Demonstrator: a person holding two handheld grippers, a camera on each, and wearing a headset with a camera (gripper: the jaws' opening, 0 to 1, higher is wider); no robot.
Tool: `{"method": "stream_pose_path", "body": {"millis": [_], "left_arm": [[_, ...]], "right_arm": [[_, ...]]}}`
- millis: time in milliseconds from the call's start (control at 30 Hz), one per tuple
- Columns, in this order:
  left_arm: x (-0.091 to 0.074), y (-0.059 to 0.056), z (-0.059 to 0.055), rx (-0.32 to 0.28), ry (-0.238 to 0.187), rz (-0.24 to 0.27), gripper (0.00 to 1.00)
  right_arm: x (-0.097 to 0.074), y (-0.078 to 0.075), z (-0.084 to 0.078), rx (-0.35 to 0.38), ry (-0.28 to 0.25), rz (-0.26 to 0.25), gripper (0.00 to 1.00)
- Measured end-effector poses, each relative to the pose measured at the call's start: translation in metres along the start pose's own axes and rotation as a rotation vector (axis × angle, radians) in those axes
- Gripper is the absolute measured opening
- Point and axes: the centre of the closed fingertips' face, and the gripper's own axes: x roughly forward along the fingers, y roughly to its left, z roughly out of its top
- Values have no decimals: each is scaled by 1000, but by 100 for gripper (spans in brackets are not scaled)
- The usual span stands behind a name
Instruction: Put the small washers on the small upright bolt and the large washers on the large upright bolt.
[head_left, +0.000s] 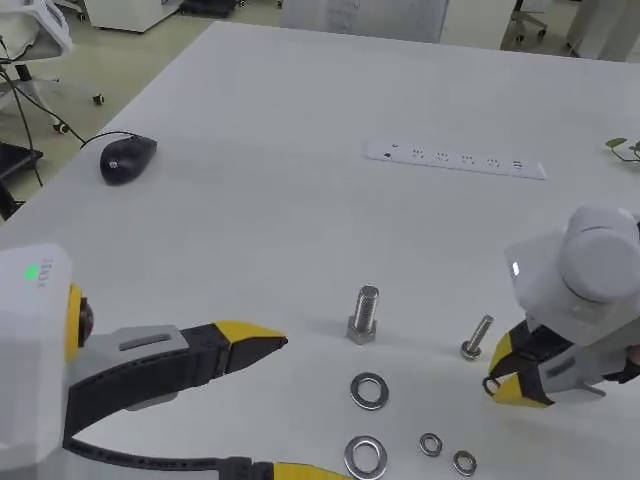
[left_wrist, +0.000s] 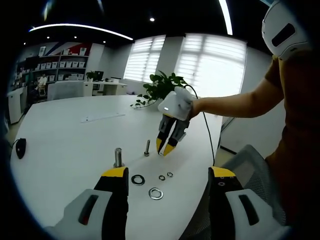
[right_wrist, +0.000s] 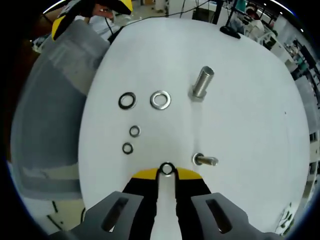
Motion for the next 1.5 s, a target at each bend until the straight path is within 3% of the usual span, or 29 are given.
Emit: {"method": "stream_pose_path", "body": {"millis": [433, 867, 1500], "left_arm": [[4, 2, 0, -2, 2, -7, 64], [4, 4, -1, -14, -3, 1, 64], [3, 6, -3, -24, -9, 7, 64]], "right_arm": [[-40, -31, 10, -23, 12, -69, 12], [-31, -43, 22, -51, 24, -55, 12], [-20, -43, 17, -55, 49, -34, 12]]}}
